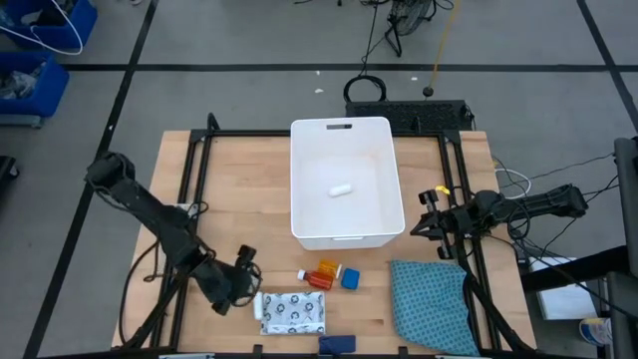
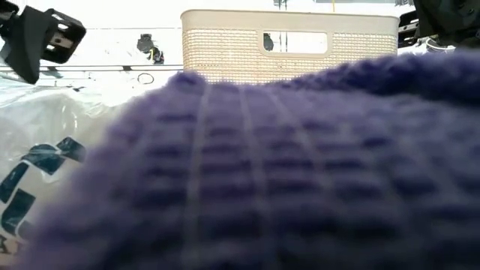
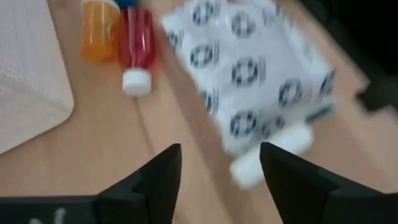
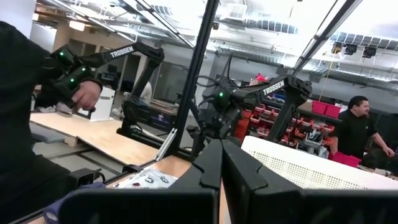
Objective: Pick & place medical supplies in basket/bin
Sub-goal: Put the rolled white gauze into the white container
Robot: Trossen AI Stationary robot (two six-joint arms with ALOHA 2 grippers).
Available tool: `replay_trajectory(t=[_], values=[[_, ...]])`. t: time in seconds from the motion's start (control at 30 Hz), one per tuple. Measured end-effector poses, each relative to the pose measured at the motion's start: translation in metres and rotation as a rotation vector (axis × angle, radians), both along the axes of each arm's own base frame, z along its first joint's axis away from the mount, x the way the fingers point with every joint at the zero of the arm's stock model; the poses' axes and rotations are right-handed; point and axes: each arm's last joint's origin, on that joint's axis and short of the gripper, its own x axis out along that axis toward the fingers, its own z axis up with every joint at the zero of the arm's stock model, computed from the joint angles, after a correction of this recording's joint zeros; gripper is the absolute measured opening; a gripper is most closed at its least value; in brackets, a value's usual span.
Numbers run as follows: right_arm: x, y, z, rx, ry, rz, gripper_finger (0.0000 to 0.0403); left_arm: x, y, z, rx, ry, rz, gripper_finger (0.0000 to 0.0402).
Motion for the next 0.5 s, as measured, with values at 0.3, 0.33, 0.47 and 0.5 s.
replay_trajectory(t=[0.3,0.33,0.47,0.5], values=[[0.000,0.000,0.000,0.018,0.010,0.002,0.0000,-0.002,-0.020,-0.020,0.210,-0.039,-0.263,0.0241],[0.000,0.000,0.000,0.018,0.010,0.002,0.0000,-0.002,-0.023,-0.024,0.224,-0.039,-0.290,0.0241],[0.000,0.000,0.000,0.007,0.007,-0.003,0.0000,-0.001,-0.035,-0.037,0.269,-0.048,-0.379,0.0241],[0.000,0.000,0.000,0.006,0.007,-0.003,0.0000,0.000,-0.038,-0.039,0.277,-0.059,-0.400,0.0241]])
